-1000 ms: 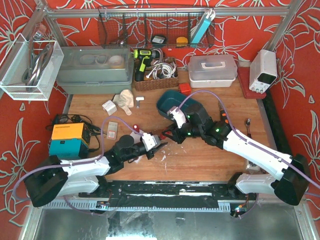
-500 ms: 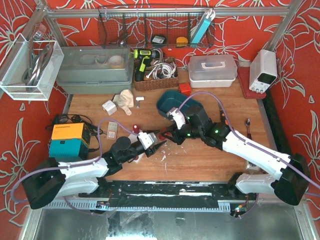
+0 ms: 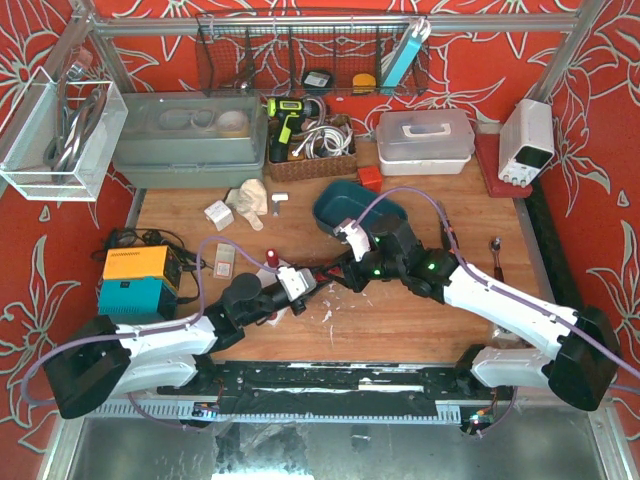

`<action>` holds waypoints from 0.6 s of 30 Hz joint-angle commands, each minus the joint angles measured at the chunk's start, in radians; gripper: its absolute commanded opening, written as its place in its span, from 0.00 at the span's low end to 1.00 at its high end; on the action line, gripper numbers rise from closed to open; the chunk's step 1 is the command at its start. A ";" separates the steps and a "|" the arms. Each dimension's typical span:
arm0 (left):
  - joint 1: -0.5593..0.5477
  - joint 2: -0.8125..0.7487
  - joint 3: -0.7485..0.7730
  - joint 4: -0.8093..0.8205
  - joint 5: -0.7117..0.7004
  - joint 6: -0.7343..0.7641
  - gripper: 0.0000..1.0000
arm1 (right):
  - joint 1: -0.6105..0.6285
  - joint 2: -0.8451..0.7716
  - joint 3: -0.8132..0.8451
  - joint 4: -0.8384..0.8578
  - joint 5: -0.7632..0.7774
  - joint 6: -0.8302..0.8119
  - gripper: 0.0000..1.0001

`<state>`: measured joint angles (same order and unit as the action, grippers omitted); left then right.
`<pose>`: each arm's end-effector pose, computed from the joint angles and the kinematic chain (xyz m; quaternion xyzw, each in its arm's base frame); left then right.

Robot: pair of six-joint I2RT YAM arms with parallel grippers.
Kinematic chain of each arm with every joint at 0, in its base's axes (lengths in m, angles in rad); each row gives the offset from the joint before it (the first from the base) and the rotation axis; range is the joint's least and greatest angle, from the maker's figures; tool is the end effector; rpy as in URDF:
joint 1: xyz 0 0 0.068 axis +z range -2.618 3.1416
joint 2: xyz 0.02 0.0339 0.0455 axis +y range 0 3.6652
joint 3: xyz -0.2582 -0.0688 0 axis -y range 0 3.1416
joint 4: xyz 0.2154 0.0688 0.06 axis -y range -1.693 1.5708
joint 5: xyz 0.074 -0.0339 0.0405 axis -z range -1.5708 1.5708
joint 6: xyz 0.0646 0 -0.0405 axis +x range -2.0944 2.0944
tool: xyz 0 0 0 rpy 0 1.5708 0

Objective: Install the large spring

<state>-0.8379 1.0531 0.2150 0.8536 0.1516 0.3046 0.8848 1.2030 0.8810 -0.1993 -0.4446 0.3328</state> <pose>0.1391 -0.1691 0.2200 0.4237 0.5593 -0.2385 0.6714 0.1465 0.2228 0.2773 -0.3363 0.7821 0.4360 0.2917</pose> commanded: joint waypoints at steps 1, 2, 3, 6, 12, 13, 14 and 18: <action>-0.001 -0.007 0.014 -0.003 0.018 0.037 0.22 | 0.009 -0.039 -0.017 0.013 0.030 -0.011 0.00; 0.000 -0.015 0.012 -0.015 0.019 0.042 0.15 | 0.007 -0.049 -0.021 -0.008 0.055 -0.030 0.00; 0.002 -0.023 0.013 -0.032 0.024 0.048 0.07 | 0.002 -0.056 -0.027 -0.028 0.077 -0.047 0.00; 0.006 -0.053 0.013 -0.074 0.024 0.061 0.00 | -0.028 -0.066 -0.051 -0.075 0.111 -0.082 0.00; 0.008 -0.135 0.009 -0.095 0.080 0.054 0.00 | -0.103 -0.026 -0.113 -0.053 0.074 -0.075 0.00; 0.008 -0.139 0.009 -0.098 0.086 0.051 0.00 | -0.111 -0.021 -0.116 -0.045 0.062 -0.078 0.00; 0.009 -0.140 0.011 -0.105 0.090 0.053 0.00 | -0.113 -0.017 -0.121 -0.033 0.040 -0.083 0.00; 0.008 -0.096 0.041 -0.166 0.063 0.065 0.00 | -0.113 -0.038 -0.098 -0.016 0.003 -0.105 0.26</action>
<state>-0.8368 0.9569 0.2180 0.7078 0.2077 0.3462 0.8307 1.1748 0.7959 -0.1383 -0.5587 0.2863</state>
